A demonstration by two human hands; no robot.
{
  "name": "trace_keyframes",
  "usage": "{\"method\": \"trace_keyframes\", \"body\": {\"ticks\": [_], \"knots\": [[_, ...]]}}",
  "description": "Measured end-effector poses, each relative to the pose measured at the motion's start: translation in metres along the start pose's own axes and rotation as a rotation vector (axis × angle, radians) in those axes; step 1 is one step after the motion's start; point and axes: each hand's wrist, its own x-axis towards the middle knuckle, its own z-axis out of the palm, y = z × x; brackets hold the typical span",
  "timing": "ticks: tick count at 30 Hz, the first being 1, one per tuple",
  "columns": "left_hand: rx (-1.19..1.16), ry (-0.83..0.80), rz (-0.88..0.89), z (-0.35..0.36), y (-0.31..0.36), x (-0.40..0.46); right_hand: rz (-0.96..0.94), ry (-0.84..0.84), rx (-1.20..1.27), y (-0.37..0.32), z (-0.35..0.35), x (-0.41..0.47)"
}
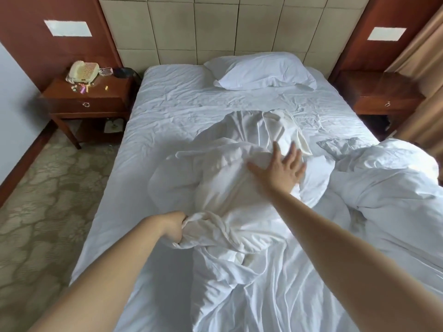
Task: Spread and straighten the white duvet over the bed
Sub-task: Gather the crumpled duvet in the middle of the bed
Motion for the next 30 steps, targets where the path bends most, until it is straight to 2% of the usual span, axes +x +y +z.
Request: {"method": "trace_keyframes", "body": {"ticks": [2,3,4,6,8,10,11,12,13,14,15,16,17,18,19,21,25,30], "knots": [[0.018,-0.037,0.001,-0.001,0.005,0.002,0.525,-0.088,0.257,0.015,-0.013,0.002],[0.021,-0.054,-0.009,-0.004,0.008,0.003,0.739,-0.113,0.418,0.034,0.002,0.001],[0.032,-0.071,-0.004,-0.008,0.010,0.003,0.889,-0.125,0.545,0.047,0.017,-0.003],[0.068,-0.114,-0.006,-0.015,0.017,0.003,1.004,-0.171,0.809,0.069,0.038,-0.013],[0.080,-0.196,-0.038,-0.024,0.027,-0.002,0.986,-0.273,1.038,0.073,0.048,-0.022],[0.050,-0.295,-0.109,-0.034,0.032,-0.004,0.961,-0.355,1.092,0.059,0.049,-0.023],[-0.002,-0.306,-0.151,-0.040,0.030,-0.003,0.937,-0.345,1.120,0.041,0.042,-0.021],[-0.101,-0.251,-0.191,-0.049,0.027,-0.002,0.861,-0.379,1.195,0.020,0.035,-0.013],[-0.254,-0.107,-0.215,-0.062,0.023,0.000,0.775,-0.450,1.290,-0.001,0.026,-0.001],[-0.445,0.153,-0.236,-0.080,0.019,0.003,0.668,-0.589,1.368,-0.028,0.012,0.011],[-0.636,0.492,-0.248,-0.104,0.015,0.005,0.573,-0.651,1.417,-0.058,-0.009,0.029],[-0.788,0.805,-0.220,-0.133,0.011,0.003,0.524,-0.653,1.479,-0.087,-0.027,0.047],[-0.884,1.016,-0.138,-0.165,0.009,-0.004,0.456,-0.678,1.576,-0.115,-0.053,0.064],[-0.918,1.135,-0.038,-0.193,0.006,-0.012,0.299,-0.628,1.562,-0.135,-0.072,0.079],[-0.909,1.182,0.041,-0.214,0.003,-0.017,0.224,-0.594,1.595,-0.150,-0.087,0.086],[-0.773,1.175,0.064,-0.226,-0.006,-0.014,0.216,-0.496,1.611,-0.149,-0.080,0.099],[-0.612,0.884,-0.054,-0.169,-0.028,0.028,0.390,-0.492,1.397,-0.098,-0.021,0.081],[-0.498,0.664,0.001,-0.117,-0.007,0.045,0.492,-0.442,1.217,-0.052,0.030,0.062]]}}
